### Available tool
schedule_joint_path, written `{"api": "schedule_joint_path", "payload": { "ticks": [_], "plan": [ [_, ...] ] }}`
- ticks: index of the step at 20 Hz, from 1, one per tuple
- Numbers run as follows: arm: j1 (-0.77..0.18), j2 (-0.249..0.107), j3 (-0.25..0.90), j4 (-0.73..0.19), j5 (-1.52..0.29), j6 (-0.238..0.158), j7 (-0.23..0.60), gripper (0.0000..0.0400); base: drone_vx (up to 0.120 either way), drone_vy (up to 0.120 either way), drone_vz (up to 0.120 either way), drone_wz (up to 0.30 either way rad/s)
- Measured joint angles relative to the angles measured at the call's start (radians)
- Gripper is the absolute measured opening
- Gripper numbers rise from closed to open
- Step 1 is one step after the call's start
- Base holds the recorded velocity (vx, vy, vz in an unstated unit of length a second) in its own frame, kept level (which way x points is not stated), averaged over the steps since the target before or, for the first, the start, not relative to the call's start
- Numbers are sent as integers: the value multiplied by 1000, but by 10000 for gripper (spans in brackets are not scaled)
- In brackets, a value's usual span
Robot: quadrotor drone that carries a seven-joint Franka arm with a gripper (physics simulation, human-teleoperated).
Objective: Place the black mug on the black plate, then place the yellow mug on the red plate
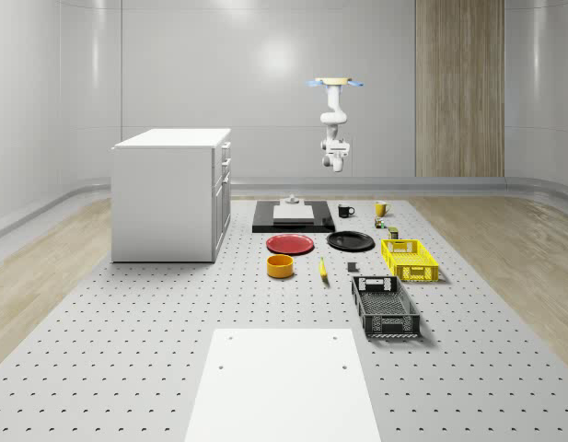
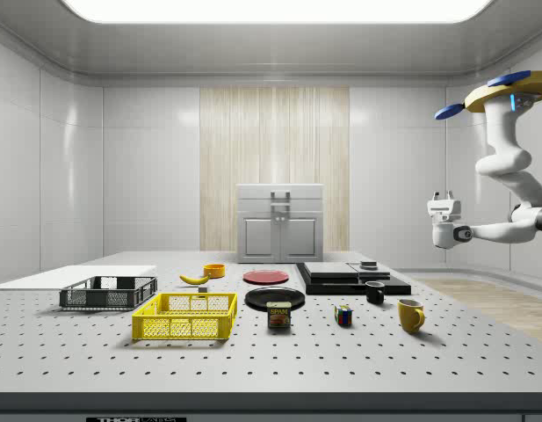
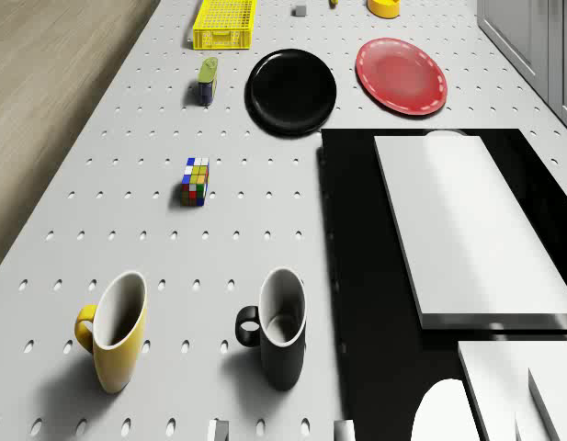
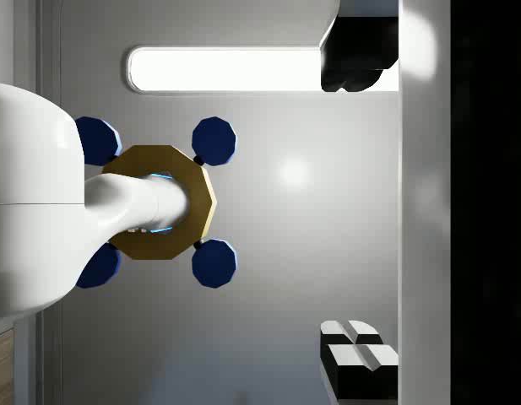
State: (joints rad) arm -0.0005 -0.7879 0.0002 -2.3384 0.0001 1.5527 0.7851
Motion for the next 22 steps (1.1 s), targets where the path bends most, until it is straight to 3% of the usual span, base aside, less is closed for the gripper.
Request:
{"api": "schedule_joint_path", "payload": {
  "ticks": [6, 11, 22],
  "plan": [
    [-3, 25, 1, 128, 1, -98, -2, 400, 0, 0, 0, 0],
    [-4, 59, 2, 222, 2, -154, -2, 400, 0, 0, 0, 0],
    [-6, 85, 4, 293, 2, -191, -3, 400, 109, 0, 0, 0]
  ]
}}
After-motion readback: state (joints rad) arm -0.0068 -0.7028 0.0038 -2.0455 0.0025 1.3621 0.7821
